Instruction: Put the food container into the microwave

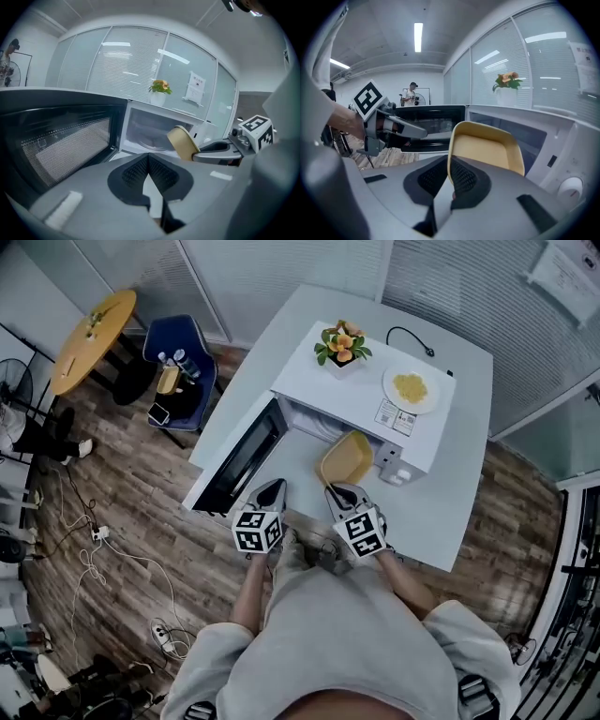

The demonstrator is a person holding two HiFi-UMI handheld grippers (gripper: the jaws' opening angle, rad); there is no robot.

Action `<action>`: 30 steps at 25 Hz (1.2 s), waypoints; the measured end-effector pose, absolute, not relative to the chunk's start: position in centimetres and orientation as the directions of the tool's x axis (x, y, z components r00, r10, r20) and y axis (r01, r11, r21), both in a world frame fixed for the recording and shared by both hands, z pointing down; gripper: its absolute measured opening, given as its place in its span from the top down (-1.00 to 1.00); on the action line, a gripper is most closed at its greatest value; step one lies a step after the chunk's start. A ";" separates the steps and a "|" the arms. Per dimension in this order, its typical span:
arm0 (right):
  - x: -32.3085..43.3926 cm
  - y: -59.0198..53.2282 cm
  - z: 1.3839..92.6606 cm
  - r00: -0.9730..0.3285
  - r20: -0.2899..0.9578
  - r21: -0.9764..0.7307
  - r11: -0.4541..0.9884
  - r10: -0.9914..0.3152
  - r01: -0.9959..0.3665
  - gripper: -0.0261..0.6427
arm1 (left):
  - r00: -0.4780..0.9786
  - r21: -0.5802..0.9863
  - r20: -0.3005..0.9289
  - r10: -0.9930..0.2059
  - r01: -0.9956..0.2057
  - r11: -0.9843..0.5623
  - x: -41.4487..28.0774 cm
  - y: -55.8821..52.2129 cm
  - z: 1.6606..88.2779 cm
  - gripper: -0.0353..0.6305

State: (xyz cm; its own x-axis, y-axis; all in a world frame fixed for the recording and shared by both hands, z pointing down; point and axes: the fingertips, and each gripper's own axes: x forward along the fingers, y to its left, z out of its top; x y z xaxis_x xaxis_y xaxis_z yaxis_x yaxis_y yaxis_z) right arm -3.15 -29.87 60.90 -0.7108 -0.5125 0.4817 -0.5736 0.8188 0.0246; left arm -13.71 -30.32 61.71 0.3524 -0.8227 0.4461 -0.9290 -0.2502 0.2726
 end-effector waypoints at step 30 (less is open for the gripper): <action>-5.4 -32.2 62.4 -0.451 0.583 0.109 0.616 -0.675 -0.780 0.85 | 0.730 0.344 0.426 -0.535 -0.677 -0.650 -11.3 -36.4 62.8 0.86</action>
State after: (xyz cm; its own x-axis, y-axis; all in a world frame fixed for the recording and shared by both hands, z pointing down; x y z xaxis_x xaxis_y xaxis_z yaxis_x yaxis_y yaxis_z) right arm -5.41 -32.16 62.43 -0.4512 -0.6755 0.5832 -0.7805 0.6156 0.1092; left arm -11.28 -36.40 62.75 0.7297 -0.5349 0.4261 -0.6775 -0.6500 0.3442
